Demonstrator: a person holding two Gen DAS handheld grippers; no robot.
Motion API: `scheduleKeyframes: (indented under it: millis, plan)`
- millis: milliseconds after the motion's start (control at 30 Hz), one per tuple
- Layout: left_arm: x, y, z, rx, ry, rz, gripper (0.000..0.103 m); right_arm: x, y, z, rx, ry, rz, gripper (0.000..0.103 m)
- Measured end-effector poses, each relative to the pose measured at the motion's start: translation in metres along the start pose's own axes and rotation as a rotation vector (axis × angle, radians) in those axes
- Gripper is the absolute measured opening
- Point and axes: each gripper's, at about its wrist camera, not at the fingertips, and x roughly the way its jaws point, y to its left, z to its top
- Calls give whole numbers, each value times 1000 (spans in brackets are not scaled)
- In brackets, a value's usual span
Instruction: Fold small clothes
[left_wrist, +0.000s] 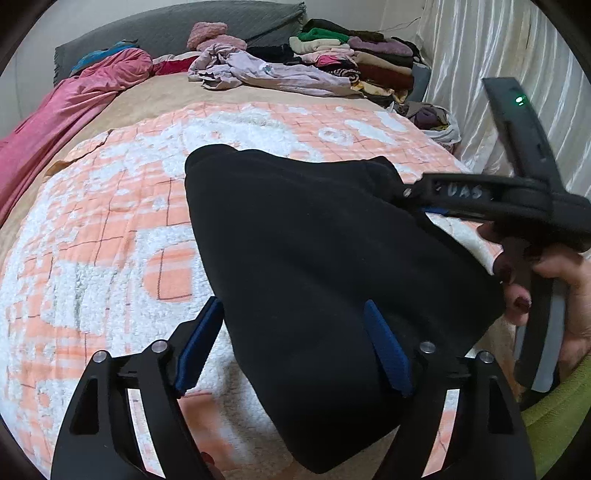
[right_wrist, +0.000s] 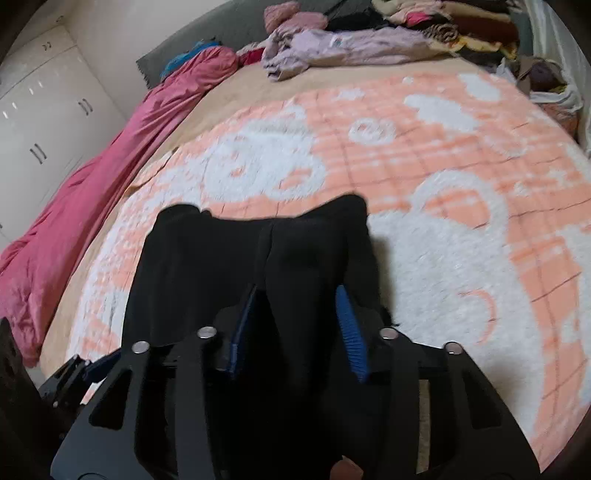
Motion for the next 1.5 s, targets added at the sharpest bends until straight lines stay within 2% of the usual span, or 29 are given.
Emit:
scheduleKeyframes:
  millis: [33, 133, 267, 533, 600, 667, 767, 900, 967, 1000, 1033, 1067, 1200, 1367, 1500]
  plan:
    - [0, -1, -1, -2, -5, -1, 80, 1, 1, -1, -6, 2, 1, 32]
    - [1, -1, -1, -10, -13, -5, 82, 0, 6, -2, -43, -11, 14, 9]
    - [-2, 0, -1, -25, -17, -17, 82, -13, 21, -3, -109, -68, 4, 6]
    - [-9, -3, 1, -20, -39, -34, 84, -49, 27, 6, -176, -198, -10, 4]
    - [-8, -4, 2, -15, -37, -32, 85, -54, 22, 9, -184, -211, -45, 3]
    - [-3, -6, 3, -14, -28, -27, 86, -49, 16, 10, -177, -198, -76, 3]
    - [3, -9, 2, -9, -18, -26, 87, -27, 5, 6, -162, -133, -136, 3]
    - [8, -9, 1, -9, -7, -35, 89, -1, 1, -1, -196, -82, -225, 4]
    - [9, -7, 0, -19, -1, -44, 90, 4, 2, -3, -223, -87, -266, 6]
    - [10, -6, 0, -24, 0, -47, 91, 5, 4, -5, -236, -94, -287, 9]
    - [11, -5, 0, -29, 1, -51, 91, 5, 3, -6, -241, -98, -299, 18]
    - [11, -5, 0, -32, 1, -52, 91, 4, 3, -6, -242, -103, -317, 19]
    - [9, -3, -1, -38, 2, -50, 91, -20, -2, -3, -188, -137, -255, 21]
    - [6, -2, -5, -44, 0, -48, 90, -60, 6, -13, -217, -205, -216, 22]
    - [4, -3, -6, -42, 2, -50, 90, -78, 18, -30, -242, -189, -117, 21]
